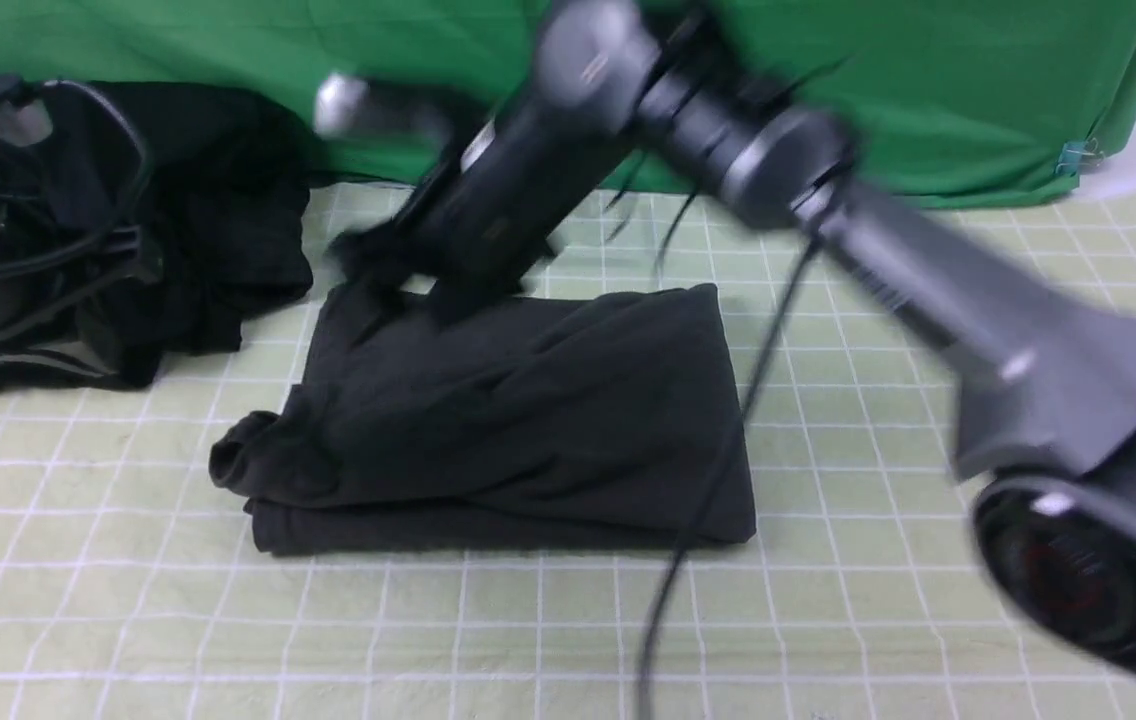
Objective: Fold a long-sleeved shirt over a green coffee tablecloth.
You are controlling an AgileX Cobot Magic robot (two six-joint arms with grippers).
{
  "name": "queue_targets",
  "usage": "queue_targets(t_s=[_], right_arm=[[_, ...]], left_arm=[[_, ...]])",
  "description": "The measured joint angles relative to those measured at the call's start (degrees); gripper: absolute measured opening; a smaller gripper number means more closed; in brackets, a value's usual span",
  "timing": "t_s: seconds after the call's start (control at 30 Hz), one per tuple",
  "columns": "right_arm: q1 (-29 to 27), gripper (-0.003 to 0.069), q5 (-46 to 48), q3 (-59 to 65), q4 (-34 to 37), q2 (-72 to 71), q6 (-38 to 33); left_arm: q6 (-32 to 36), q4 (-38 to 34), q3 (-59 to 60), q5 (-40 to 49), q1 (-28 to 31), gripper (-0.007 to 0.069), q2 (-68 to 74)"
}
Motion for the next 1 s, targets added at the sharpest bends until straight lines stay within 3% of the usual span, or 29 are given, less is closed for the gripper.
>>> queue_targets(t_s=[0.07,0.13,0.2,0.27,0.4,0.5,0.7,0.83,0.93,0.97,1.0], right_arm=[[-2.0,0.0398,0.7,-0.1,-3.6,-2.0,-0.2],[-5.4,0.0178,0.9,1.3,-6.5,-5.7,-0.5],[-7.0,0.0071,1.1,4.4,-7.4,-8.9,-1.5],[-7.4,0.0031,1.3,8.5,-8.0,-11.8,-3.0],[-7.5,0.0014,1.8,16.8,-8.0,-16.2,-6.2],[-7.5,0.0014,2.1,24.5,-8.0,-19.1,-8.3],[-7.5,0.0014,2.1,28.5,-8.0,-19.4,-8.9],[-7.5,0.0014,1.8,28.7,-8.0,-19.4,-9.0],[-7.5,0.0014,1.5,28.9,-8.0,-19.4,-9.0],[-7.5,0.0014,1.5,29.0,-8.0,-19.4,-9.0],[-7.5,0.0014,1.5,29.0,-8.0,-19.4,-9.0]], left_arm=[[2.4,-3.5,0.0,-0.4,-0.1,-0.0003,0.0],[5.0,-7.1,0.0,-1.0,-1.2,-0.0003,0.5],[5.8,-7.5,0.0,-1.6,-2.7,-0.0002,1.6],[5.9,-7.0,0.0,-1.9,-4.1,0.0007,3.1],[5.9,-6.2,0.0,-4.0,-5.8,0.0059,6.1],[5.9,-6.2,0.0,-8.9,-6.2,0.0188,9.7],[5.9,-8.0,0.0,-11.2,-6.3,0.0363,15.1],[6.1,-10.0,0.0,-11.3,-6.3,0.0365,17.0],[6.3,-10.3,0.0,-11.2,-6.3,0.0308,18.1],[6.3,-10.3,0.0,-10.8,-6.3,0.0232,18.7],[6.3,-10.3,0.0,-10.8,-6.3,0.0221,18.7]])
